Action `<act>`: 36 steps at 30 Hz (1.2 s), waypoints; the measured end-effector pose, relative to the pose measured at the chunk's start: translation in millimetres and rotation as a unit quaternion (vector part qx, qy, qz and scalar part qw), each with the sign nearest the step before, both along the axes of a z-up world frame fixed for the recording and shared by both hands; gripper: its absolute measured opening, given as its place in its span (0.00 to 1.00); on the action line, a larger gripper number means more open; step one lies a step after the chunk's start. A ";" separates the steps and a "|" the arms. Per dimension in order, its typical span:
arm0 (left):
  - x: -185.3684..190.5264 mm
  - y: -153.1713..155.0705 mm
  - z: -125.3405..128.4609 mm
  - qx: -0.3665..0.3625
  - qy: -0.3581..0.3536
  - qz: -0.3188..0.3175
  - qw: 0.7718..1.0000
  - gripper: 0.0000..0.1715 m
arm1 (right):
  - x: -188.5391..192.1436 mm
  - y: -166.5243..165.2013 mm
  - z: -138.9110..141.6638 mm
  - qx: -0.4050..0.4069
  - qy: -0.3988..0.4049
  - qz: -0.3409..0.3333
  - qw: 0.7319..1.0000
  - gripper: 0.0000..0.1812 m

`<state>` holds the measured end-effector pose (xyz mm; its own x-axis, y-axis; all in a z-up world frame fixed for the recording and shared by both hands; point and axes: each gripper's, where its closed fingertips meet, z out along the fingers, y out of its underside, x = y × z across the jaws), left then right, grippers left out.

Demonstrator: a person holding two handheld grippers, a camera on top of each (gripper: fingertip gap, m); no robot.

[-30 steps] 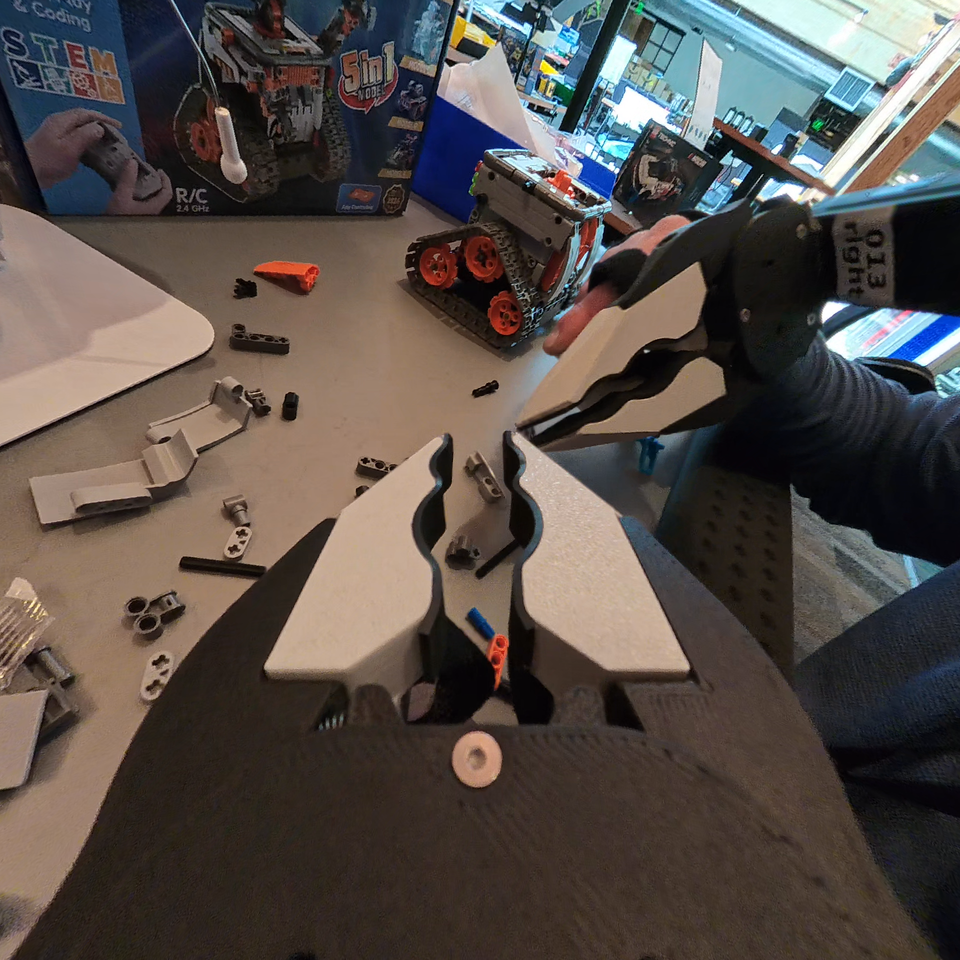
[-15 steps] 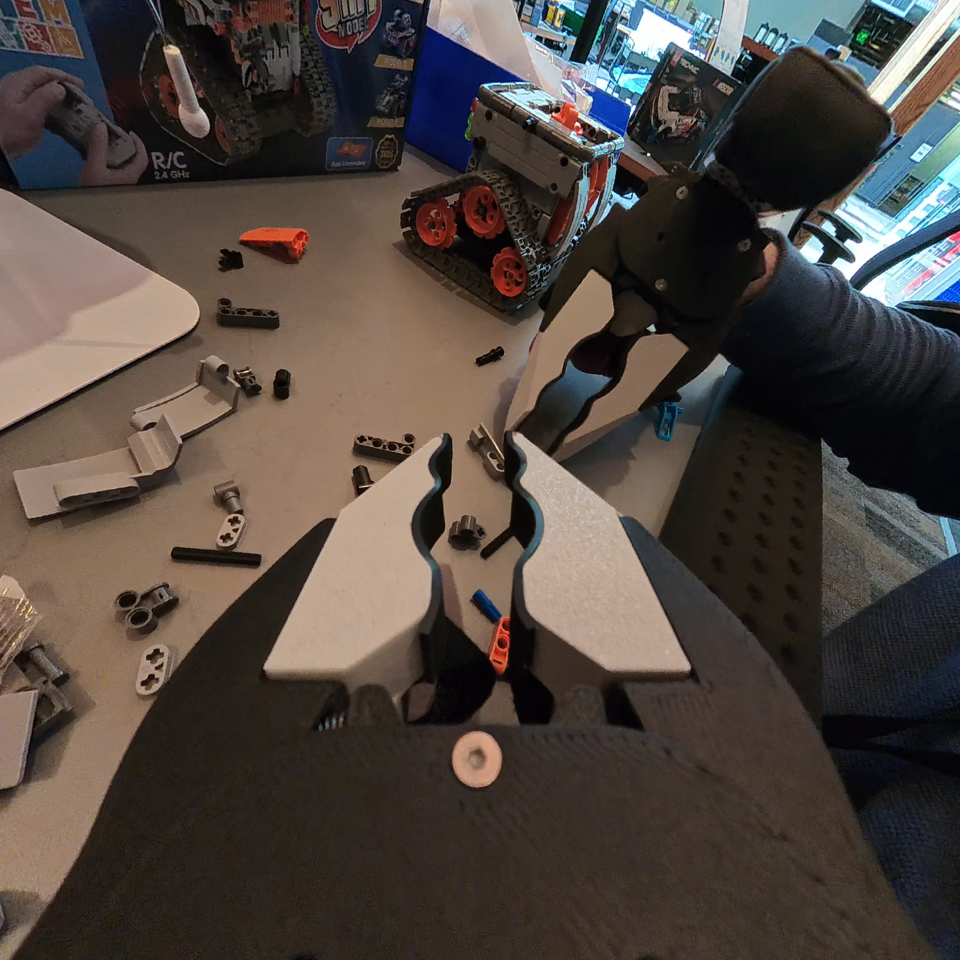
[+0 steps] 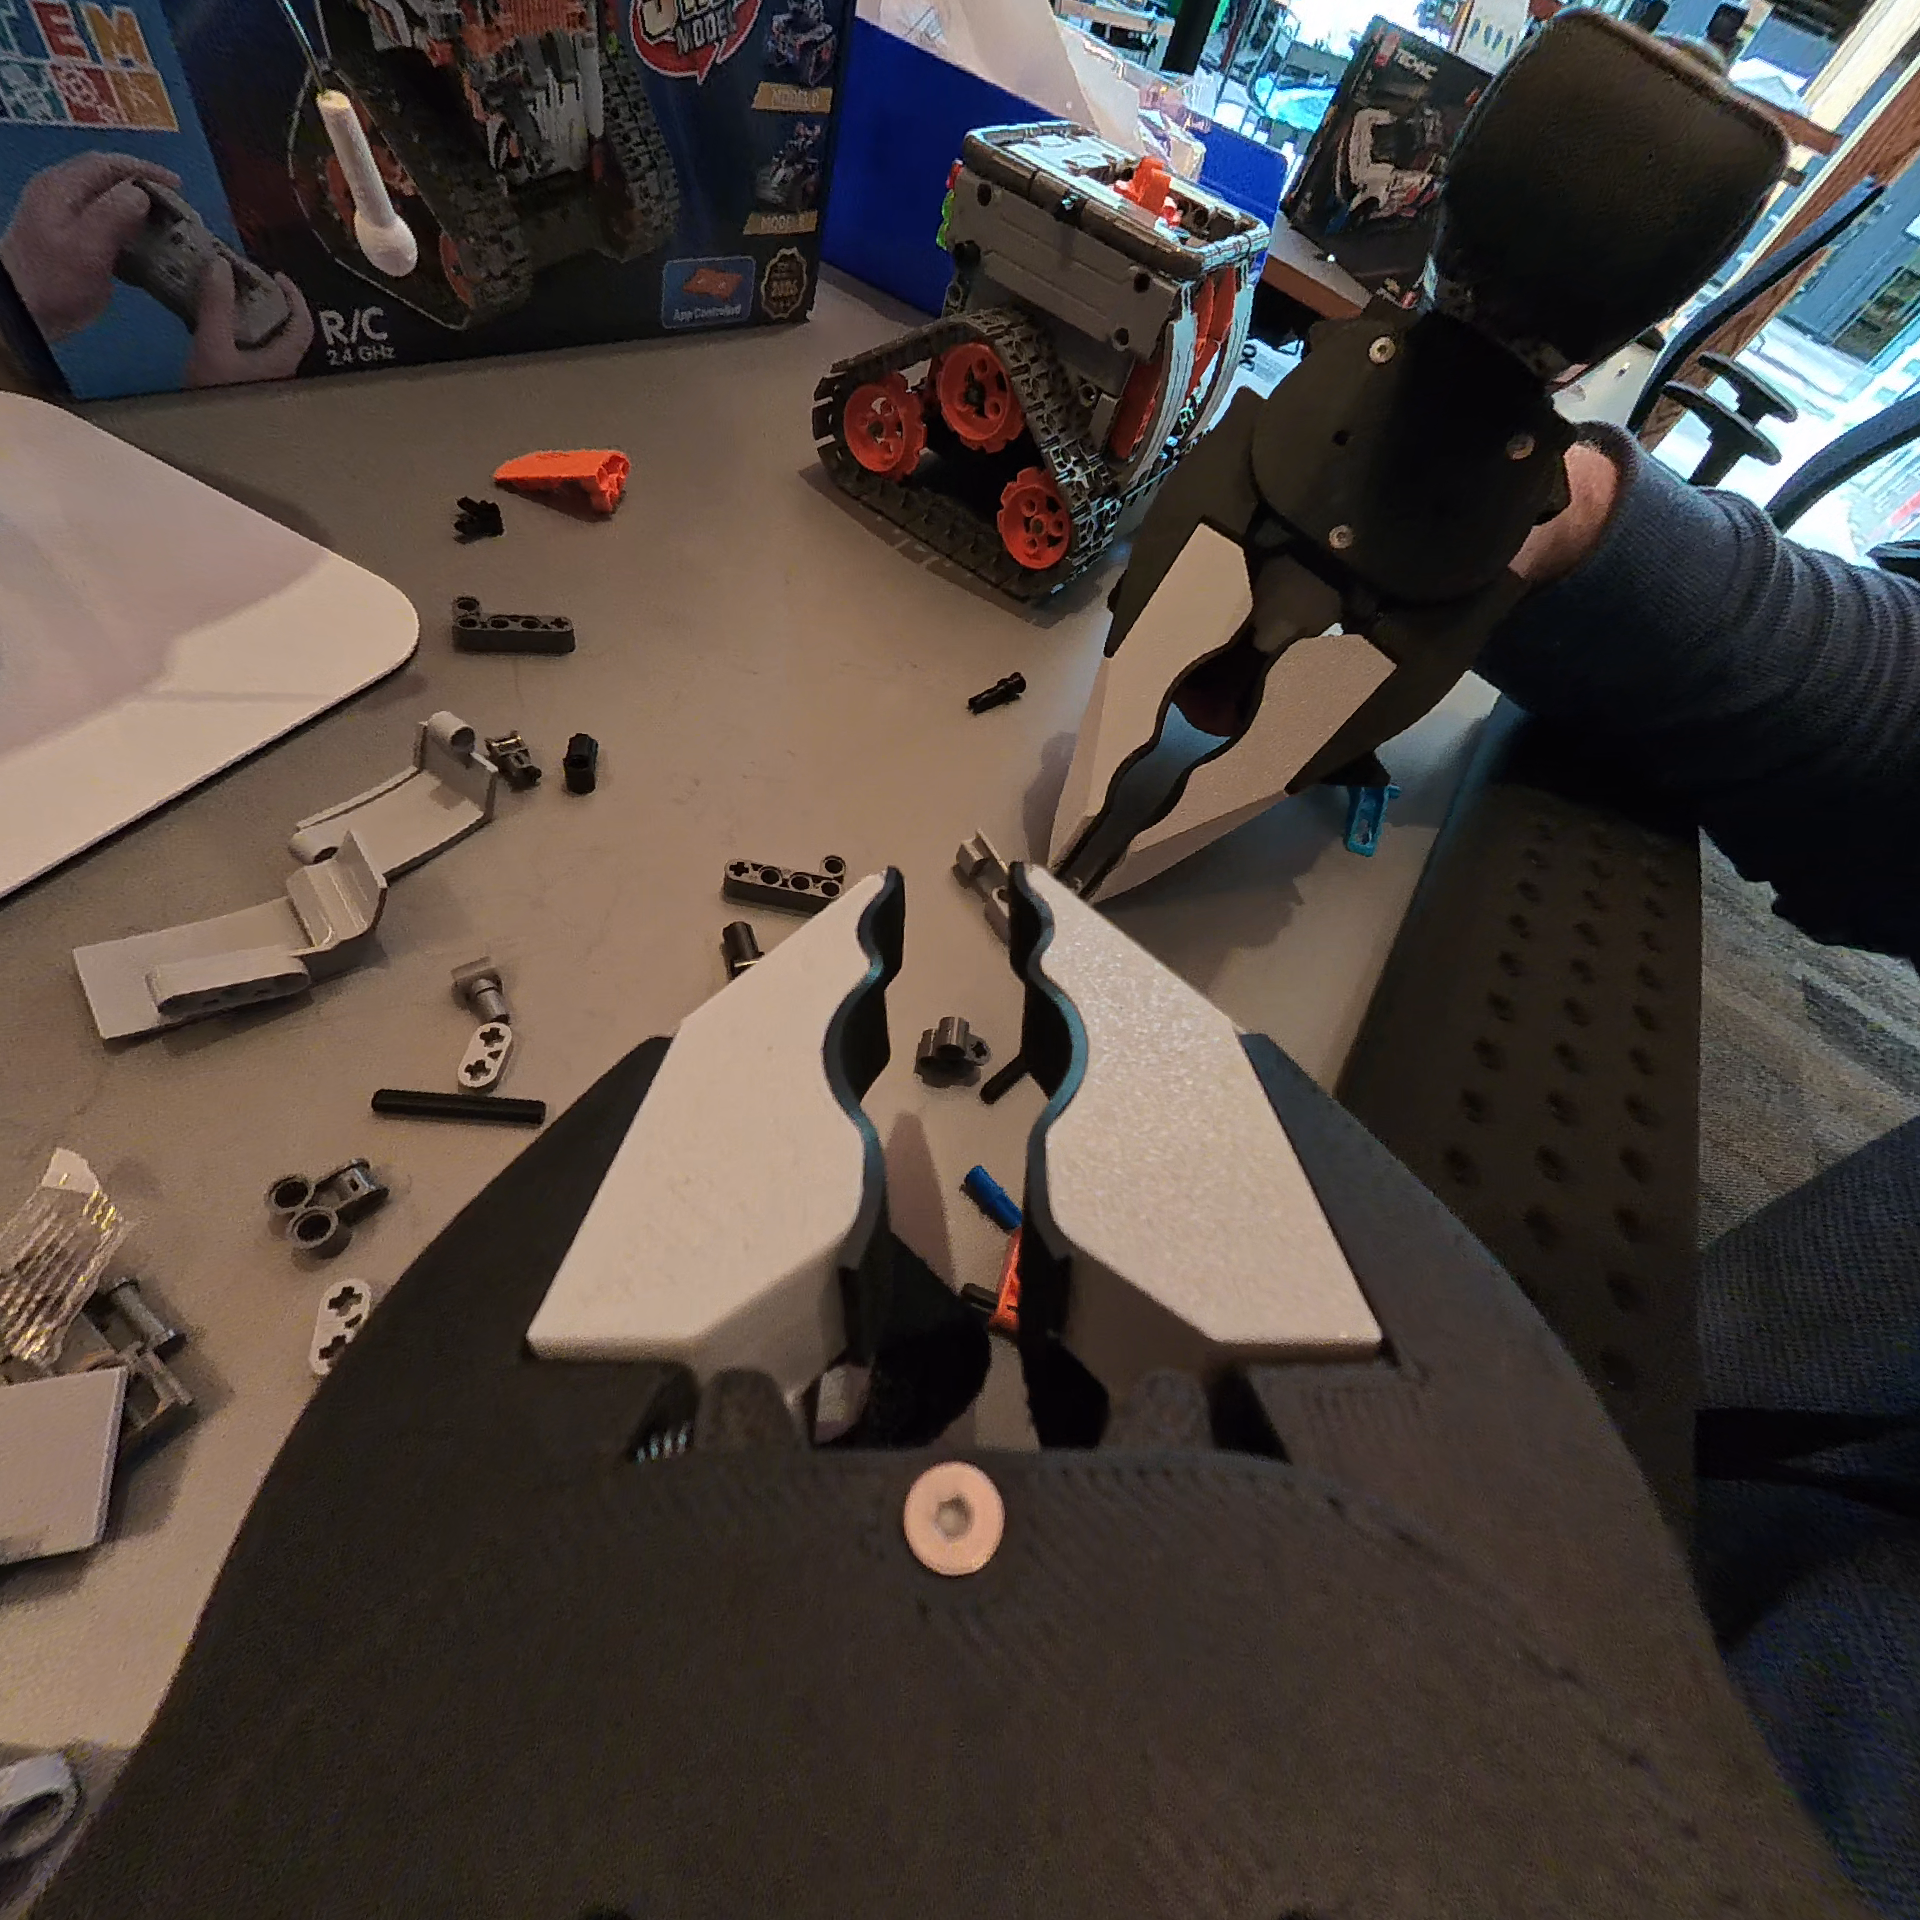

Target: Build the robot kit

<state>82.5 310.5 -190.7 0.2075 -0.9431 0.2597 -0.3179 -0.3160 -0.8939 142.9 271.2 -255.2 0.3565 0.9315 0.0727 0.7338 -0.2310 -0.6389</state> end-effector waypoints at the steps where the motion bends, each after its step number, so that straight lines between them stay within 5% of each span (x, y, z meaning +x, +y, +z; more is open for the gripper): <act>1: -0.2 0.3 -1.5 0.003 0.004 0.001 1.000 0.11 | 0.2 0.5 0.1 0.004 -0.002 0.001 1.000 0.02; 8: 6.9 -8.4 -2.3 -0.010 0.005 -0.019 1.000 0.11 | -9.6 9.9 32.2 0.124 -0.004 0.013 0.992 0.02; 17: 19.9 -10.1 19.4 -0.070 -0.067 -0.019 0.995 0.10 | -31.2 17.6 84.0 0.337 -0.023 0.026 0.941 0.02; 36: 23.1 -10.0 32.0 -0.097 -0.110 -0.020 0.989 0.02 | -37.9 15.4 98.7 0.424 -0.031 0.042 0.904 0.02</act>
<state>105.6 300.6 -158.8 0.0898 -0.8775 0.4711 -0.1379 -0.4795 -0.8667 105.1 286.6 -156.5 0.2581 0.5553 0.7906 0.7669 0.3799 -0.5173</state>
